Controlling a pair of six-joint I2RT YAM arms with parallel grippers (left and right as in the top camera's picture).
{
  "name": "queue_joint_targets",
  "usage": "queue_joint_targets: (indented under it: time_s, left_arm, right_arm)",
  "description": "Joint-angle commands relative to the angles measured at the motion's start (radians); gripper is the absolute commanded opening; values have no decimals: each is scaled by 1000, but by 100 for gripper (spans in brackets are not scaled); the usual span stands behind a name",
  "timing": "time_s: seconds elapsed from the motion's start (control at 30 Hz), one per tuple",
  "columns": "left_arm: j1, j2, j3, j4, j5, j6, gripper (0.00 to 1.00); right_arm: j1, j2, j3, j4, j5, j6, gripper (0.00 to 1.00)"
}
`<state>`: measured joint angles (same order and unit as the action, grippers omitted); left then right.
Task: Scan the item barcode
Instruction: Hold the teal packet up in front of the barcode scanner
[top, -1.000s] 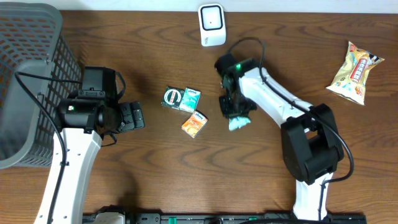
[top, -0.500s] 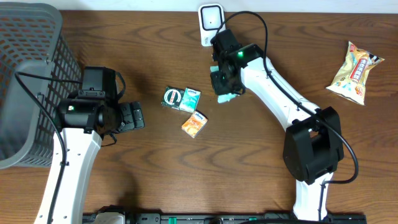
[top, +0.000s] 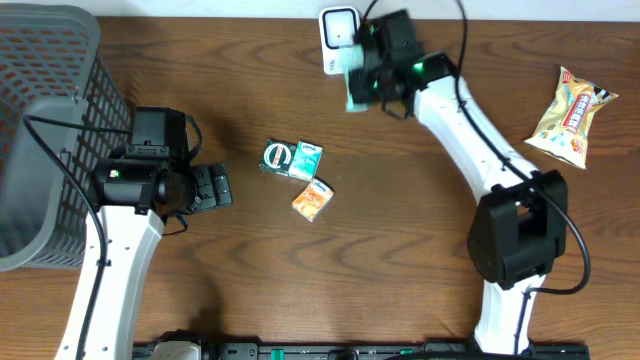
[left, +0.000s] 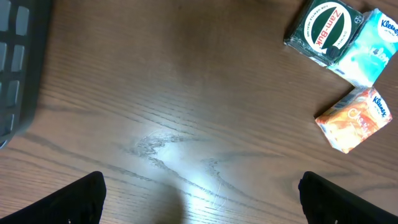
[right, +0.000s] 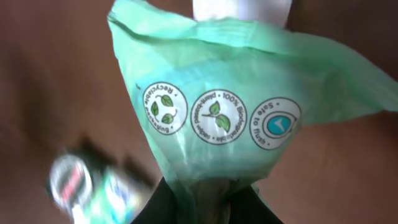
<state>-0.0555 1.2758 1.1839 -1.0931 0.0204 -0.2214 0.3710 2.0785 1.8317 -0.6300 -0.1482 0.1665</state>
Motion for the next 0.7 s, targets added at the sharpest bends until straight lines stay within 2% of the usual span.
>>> queue_joint_targets:
  time_s: [0.0, 0.27, 0.57, 0.67]
  left_arm:
    - [-3, 3, -5, -2, -5, -9, 98]
    - [-3, 3, -5, -2, -5, -9, 98]
    - [-3, 3, -5, -2, -5, -9, 98]
    - [-3, 3, -5, -2, -5, -9, 97]
  right_arm:
    - [-8, 2, 32, 133, -23, -23, 1]
    - [5, 91, 32, 500, 30, -34, 1]
    - [6, 249, 33, 722, 31, -34, 1]
    - [6, 278, 33, 743, 44, -34, 1]
